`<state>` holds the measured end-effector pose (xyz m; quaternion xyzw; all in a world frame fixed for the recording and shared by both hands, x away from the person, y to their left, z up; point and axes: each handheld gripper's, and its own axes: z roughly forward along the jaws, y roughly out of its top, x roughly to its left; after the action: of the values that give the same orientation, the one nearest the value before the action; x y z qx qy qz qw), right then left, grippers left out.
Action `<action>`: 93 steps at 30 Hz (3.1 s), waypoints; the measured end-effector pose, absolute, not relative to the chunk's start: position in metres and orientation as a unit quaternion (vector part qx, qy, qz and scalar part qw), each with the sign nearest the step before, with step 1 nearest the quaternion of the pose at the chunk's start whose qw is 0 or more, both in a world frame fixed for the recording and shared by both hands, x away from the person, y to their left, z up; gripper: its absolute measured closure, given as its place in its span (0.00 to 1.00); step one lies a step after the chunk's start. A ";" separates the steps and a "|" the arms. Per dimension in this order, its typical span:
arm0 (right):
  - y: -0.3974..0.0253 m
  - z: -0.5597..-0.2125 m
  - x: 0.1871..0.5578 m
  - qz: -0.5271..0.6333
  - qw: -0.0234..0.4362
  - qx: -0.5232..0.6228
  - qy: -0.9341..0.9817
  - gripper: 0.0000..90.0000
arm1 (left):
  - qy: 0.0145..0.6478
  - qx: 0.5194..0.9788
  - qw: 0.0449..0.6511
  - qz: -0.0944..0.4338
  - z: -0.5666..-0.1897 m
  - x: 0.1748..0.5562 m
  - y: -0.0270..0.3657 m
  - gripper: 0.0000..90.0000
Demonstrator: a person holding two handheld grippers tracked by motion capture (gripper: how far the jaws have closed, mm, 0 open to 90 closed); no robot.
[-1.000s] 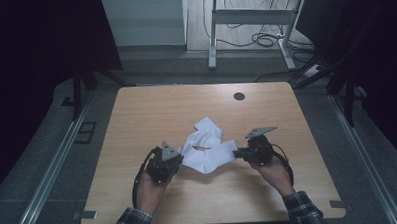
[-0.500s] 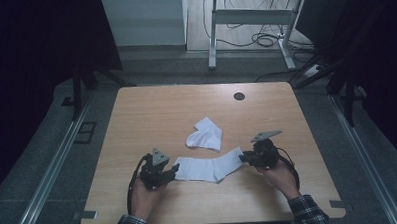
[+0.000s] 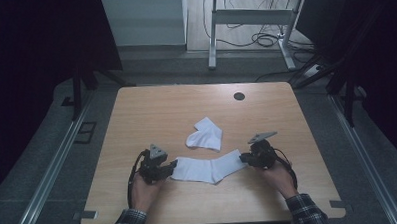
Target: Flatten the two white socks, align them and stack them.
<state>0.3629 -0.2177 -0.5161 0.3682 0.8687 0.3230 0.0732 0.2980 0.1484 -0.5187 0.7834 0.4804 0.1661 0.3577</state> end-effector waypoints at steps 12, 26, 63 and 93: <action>-0.223 -0.511 0.360 0.338 0.082 0.366 0.863 0.75 | 0.467 0.787 0.361 0.179 -0.518 0.325 0.140 0.52; -0.250 -0.512 0.362 0.317 0.132 0.367 0.865 0.59 | 0.453 0.801 0.356 0.164 -0.511 0.382 0.110 0.67; -0.307 -0.529 0.363 0.329 0.131 0.409 0.841 0.46 | 0.396 0.815 0.402 0.130 -0.454 0.395 0.048 0.95; -0.305 -0.530 0.362 0.327 0.140 0.400 0.844 0.44 | 0.352 0.845 0.391 0.092 -0.470 0.402 -0.029 0.95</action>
<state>0.3617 -0.3052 -0.5296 0.4003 0.8444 0.3272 0.1400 0.4024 -0.0294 -0.4704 0.8454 0.3524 0.0921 0.3906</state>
